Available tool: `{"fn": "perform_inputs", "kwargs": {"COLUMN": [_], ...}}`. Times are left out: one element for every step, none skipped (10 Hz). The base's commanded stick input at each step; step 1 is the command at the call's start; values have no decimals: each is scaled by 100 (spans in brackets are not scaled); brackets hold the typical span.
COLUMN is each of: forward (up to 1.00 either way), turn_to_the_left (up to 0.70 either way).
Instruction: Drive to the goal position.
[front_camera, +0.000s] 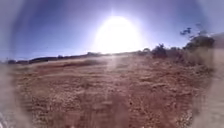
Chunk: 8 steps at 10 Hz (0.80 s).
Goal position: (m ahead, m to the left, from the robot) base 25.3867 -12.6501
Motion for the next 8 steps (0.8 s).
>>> {"fn": "perform_inputs", "kwargs": {"forward": [50,50,50,50,50,50,50,50], "turn_to_the_left": [0,0,0,0,0,0,0,0]}}
